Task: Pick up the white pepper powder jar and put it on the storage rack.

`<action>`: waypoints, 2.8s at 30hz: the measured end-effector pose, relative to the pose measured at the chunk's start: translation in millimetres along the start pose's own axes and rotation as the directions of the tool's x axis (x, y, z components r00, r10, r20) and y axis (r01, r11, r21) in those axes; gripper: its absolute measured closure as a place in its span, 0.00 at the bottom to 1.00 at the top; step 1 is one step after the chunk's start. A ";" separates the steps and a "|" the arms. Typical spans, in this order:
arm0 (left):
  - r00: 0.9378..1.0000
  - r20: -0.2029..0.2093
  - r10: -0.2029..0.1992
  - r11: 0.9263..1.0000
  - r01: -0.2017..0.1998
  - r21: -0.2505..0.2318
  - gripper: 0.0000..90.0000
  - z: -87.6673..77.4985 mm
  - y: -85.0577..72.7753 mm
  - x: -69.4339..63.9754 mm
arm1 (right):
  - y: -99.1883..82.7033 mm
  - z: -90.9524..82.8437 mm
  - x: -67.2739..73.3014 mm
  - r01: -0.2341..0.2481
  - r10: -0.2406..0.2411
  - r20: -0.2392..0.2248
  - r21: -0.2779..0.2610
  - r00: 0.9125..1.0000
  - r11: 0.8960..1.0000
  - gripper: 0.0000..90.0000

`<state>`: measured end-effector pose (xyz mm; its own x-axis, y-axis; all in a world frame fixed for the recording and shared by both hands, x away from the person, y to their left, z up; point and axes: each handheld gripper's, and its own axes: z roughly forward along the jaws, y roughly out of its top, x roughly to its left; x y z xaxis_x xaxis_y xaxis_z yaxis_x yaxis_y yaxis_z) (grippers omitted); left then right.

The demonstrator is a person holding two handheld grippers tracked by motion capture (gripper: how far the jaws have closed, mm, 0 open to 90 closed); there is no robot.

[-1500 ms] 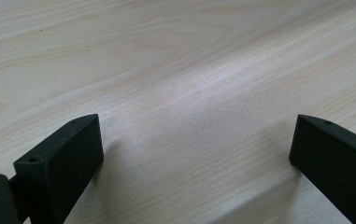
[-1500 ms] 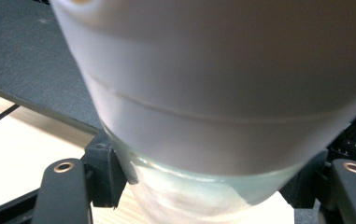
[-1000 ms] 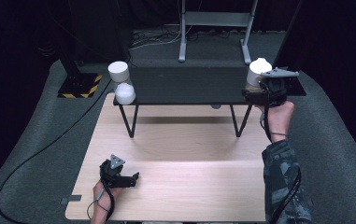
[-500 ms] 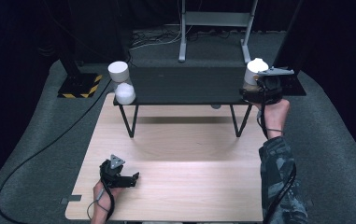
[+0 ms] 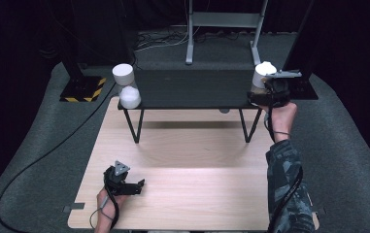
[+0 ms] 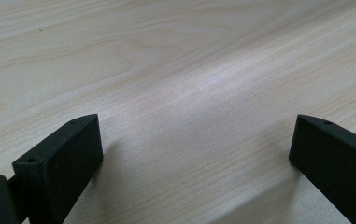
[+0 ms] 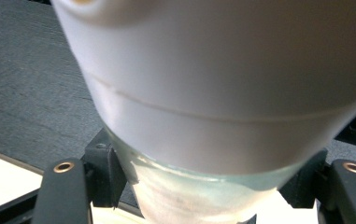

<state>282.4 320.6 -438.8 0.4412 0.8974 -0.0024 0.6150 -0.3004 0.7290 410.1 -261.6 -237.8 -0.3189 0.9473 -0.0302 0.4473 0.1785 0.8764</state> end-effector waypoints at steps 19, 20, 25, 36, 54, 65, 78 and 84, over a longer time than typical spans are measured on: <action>1.000 -0.003 0.006 1.000 -0.006 0.001 0.03 -0.3 0.2 -0.5 | -15.2 1.3 -3.4 -0.024 0.023 -0.011 -0.055 1.000 0.998 0.34; 1.000 -0.003 0.006 1.000 -0.006 0.001 0.03 -0.3 0.2 -0.6 | -15.1 1.2 -3.7 -0.024 0.023 -0.011 -0.054 1.000 0.998 0.34; 1.000 -0.003 0.004 1.000 -0.004 0.000 0.03 -0.2 0.0 -0.5 | -14.3 1.4 -2.8 -0.022 0.021 -0.008 -0.051 1.000 0.998 0.33; 1.000 -0.002 0.005 1.000 -0.005 0.001 0.03 -0.3 0.2 -0.4 | -13.2 2.0 -3.1 -0.033 0.032 -0.009 -0.042 0.999 0.999 0.30; 1.000 0.001 0.004 1.000 -0.004 -0.001 0.04 -0.3 -0.2 0.0 | -77.3 -44.1 31.2 0.021 -0.021 0.008 -0.053 1.000 0.998 0.00; 1.000 -0.002 0.005 1.000 -0.005 -0.002 0.04 -0.3 -0.4 -0.6 | -215.5 -47.8 41.1 -0.036 0.036 -0.003 0.061 0.999 0.998 0.00; 1.000 -0.004 0.009 1.000 -0.009 -0.003 0.04 -0.5 -0.7 -1.4 | -262.7 -51.0 51.9 -0.072 0.071 0.017 0.096 0.997 0.993 0.00; 1.000 -0.005 0.010 1.000 -0.010 -0.003 0.04 -0.5 -0.7 -1.6 | -265.1 -52.5 52.4 -0.083 0.081 0.024 0.096 0.996 0.992 0.00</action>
<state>280.9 319.6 -438.9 0.4442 0.8959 0.0088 0.6082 -0.3087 0.7313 231.0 -273.2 -446.5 -0.2616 0.9648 0.0290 0.5506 0.1244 0.8254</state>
